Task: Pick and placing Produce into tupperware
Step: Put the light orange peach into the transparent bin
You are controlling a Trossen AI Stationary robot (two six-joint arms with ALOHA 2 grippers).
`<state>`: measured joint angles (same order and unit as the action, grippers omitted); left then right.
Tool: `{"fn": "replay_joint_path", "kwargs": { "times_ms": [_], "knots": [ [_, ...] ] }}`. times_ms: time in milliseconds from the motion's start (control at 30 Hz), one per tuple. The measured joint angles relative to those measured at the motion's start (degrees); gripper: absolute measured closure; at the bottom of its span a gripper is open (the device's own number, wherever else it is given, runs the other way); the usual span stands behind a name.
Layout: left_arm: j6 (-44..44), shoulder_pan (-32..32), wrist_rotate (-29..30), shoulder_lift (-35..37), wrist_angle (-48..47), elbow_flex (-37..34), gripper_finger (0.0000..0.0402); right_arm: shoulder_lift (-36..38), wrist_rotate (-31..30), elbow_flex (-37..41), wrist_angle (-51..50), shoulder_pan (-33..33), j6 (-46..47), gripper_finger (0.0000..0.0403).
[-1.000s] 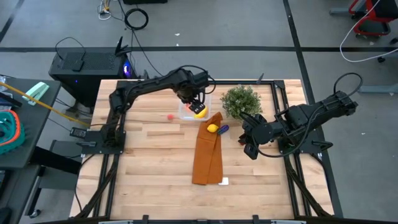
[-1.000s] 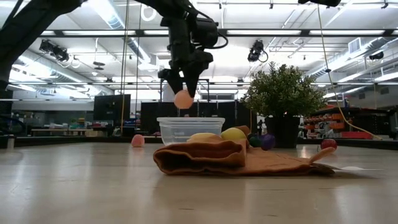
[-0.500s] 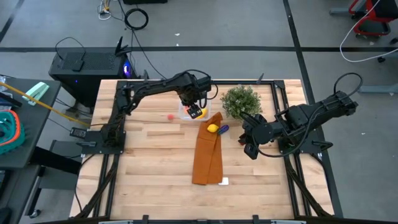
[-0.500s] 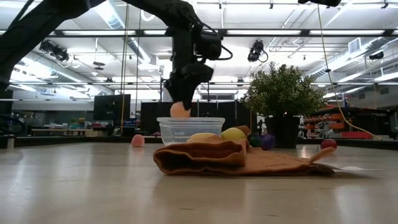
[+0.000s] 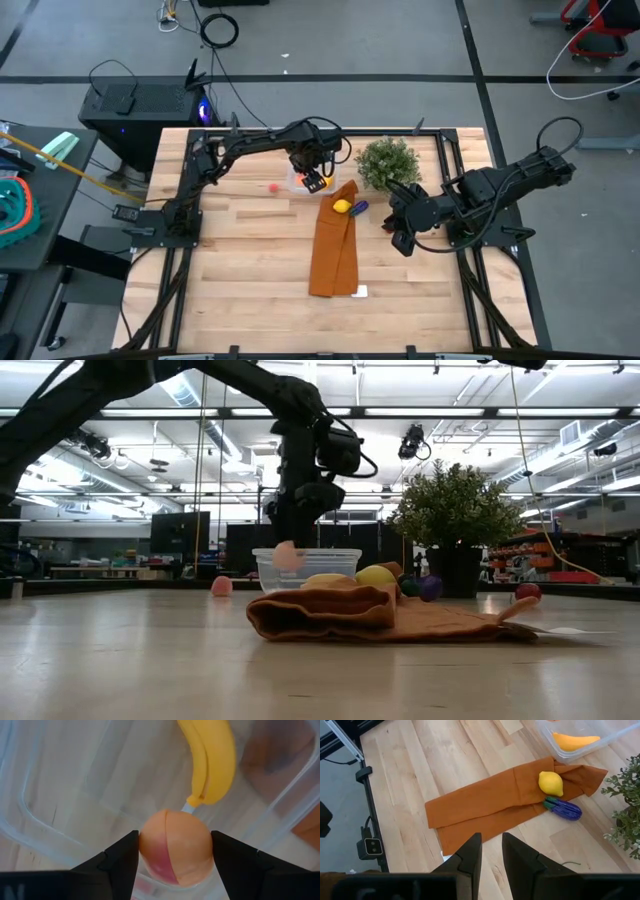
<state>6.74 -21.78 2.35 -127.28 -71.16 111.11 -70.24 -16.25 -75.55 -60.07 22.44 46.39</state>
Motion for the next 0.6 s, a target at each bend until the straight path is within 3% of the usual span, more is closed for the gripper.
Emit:
{"fn": "replay_joint_path", "kwargs": {
  "times_ms": [600],
  "knots": [
    [2.0,-0.5,-0.5,-0.5,1.1,0.0,0.0159,0.0,0.0,0.0,0.0,0.0,0.0,0.0320]
  ]
}}
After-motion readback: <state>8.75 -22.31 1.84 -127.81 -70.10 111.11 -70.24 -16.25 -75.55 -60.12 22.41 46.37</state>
